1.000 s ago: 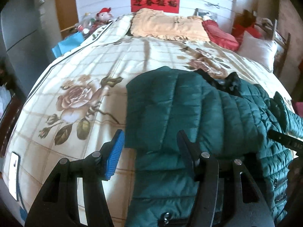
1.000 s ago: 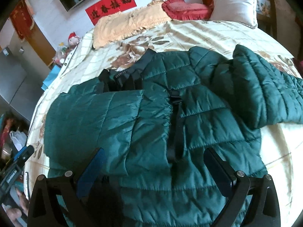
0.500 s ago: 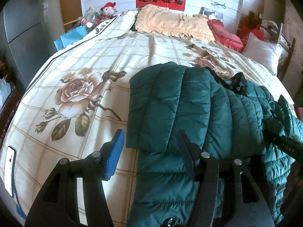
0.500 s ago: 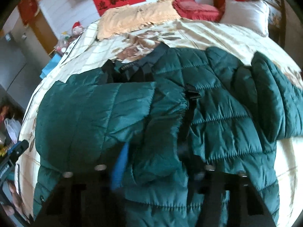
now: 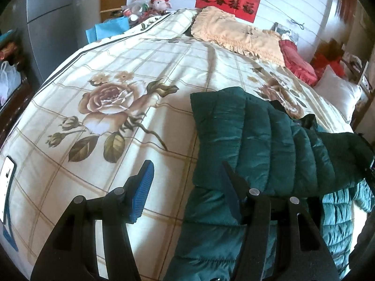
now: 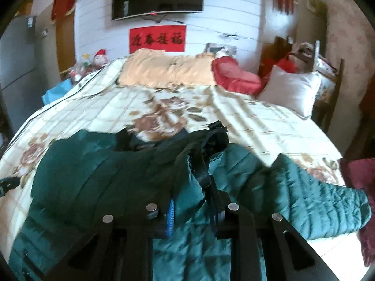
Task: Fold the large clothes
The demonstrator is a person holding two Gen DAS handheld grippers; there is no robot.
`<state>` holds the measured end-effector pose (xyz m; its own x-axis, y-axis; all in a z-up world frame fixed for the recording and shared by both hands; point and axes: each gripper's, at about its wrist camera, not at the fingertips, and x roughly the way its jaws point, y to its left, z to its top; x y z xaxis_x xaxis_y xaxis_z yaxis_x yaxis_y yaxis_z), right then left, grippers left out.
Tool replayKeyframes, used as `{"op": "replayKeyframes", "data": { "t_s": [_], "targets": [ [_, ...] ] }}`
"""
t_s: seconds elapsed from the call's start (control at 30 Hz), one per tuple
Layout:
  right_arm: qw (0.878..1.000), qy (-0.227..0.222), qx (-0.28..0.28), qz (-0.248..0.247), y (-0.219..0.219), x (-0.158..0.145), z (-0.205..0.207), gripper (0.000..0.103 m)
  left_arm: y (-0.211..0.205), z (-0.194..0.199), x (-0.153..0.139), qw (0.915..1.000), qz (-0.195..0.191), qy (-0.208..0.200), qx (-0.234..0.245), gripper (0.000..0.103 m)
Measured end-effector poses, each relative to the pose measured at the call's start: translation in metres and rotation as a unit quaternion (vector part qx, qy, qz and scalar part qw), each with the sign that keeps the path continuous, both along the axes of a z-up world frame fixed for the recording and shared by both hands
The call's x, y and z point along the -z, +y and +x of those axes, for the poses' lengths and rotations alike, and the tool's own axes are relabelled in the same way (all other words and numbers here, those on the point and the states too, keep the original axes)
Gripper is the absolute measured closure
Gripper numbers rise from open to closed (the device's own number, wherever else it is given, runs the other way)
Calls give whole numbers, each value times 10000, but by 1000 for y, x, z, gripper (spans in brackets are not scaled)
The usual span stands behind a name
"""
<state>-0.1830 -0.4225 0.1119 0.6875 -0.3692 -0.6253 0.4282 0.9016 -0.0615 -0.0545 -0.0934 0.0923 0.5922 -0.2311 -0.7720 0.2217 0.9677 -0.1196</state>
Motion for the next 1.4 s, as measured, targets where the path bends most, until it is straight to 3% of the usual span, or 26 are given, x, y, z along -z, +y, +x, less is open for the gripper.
{"op": "replayKeyframes", "data": {
  "t_s": [0.17, 0.3, 0.33, 0.4, 0.43, 0.6, 0.8, 0.87, 1.0, 1.13, 1.4],
  "targets": [
    [9976, 604, 324, 32, -18, 36, 7, 81, -12, -1, 5, 9997, 176, 36, 134, 46],
    [9922, 708, 362, 965, -40, 57, -1, 78, -23, 0, 4, 9996, 192, 36, 221, 46],
    [9912, 668, 461, 1050, -44, 55, -5, 60, -26, 0, 4, 9996, 161, 41, 232, 46],
    [9923, 413, 595, 1006, -48, 44, -17, 36, -31, 2, 2, 9996, 88, 39, 252, 46],
    [9939, 248, 631, 869, -46, 33, -24, 34, -34, 2, 1, 9996, 62, 27, 258, 46],
    [9949, 61, -10, 1007, -21, 5, -22, 34, -56, 7, 1, 9993, 87, 30, 354, 46],
    [9945, 351, -618, 763, 15, 16, 7, 34, -77, 14, 13, 9989, 217, 98, 406, 46],
    [9951, 414, -620, 655, 16, 26, 15, 35, -81, 17, 18, 9988, 250, 146, 396, 46],
    [9948, 679, -372, 665, 1, 50, 37, 46, -87, 23, 28, 9986, 339, 160, 369, 46],
    [9939, 837, -176, 692, -16, 70, 51, 47, -90, 26, 34, 9984, 379, 153, 384, 45],
    [9934, 961, -114, 621, -23, 68, 64, 47, -95, 27, 38, 9980, 507, 124, 354, 45]
  ]
}}
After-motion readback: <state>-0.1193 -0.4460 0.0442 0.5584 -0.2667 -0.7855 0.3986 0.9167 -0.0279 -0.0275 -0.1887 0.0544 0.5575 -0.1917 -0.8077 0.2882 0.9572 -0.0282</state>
